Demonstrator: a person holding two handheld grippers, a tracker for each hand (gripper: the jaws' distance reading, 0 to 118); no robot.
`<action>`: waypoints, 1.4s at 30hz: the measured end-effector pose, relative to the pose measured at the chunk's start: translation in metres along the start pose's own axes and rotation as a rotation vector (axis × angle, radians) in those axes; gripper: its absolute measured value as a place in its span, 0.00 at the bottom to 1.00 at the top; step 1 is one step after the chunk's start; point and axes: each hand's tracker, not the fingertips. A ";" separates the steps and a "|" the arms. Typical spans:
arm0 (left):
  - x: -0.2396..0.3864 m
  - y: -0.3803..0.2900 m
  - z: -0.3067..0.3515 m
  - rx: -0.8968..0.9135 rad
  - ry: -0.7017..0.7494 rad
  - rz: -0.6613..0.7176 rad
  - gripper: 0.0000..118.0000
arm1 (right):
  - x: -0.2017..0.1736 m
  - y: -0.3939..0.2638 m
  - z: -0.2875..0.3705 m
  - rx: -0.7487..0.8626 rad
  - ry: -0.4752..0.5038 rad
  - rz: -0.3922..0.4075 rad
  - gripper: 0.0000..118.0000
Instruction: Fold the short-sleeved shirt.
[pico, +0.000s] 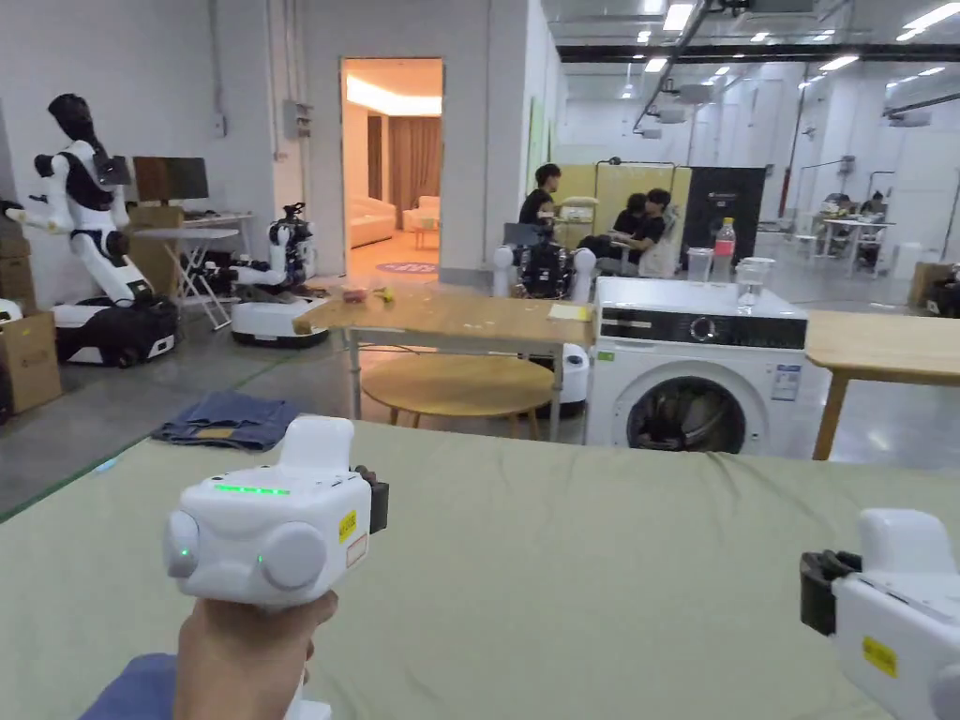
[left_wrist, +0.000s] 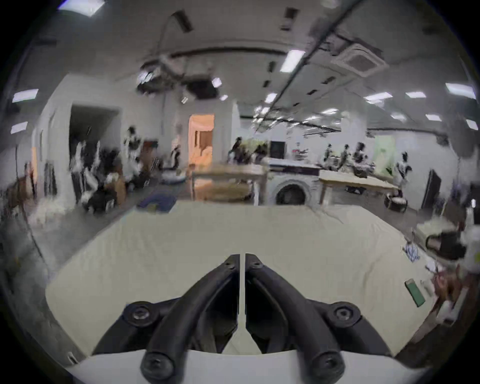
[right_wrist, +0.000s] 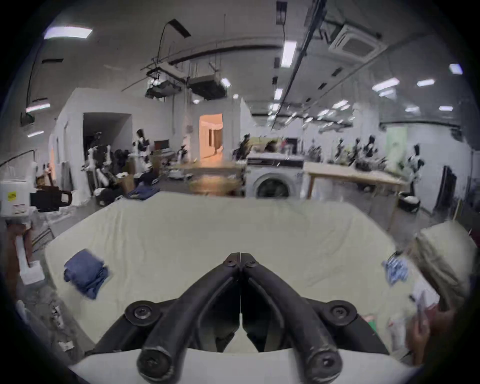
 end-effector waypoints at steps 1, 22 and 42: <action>0.021 0.010 0.001 0.020 0.000 -0.043 0.00 | 0.002 0.010 0.003 0.024 -0.025 0.016 0.00; 0.119 0.039 0.015 0.085 -0.054 -0.146 0.66 | 0.029 0.041 0.023 0.128 -0.036 -0.011 0.55; 0.120 0.041 0.019 0.095 -0.065 -0.096 1.00 | 0.015 0.057 0.025 -0.010 -0.152 -0.069 0.91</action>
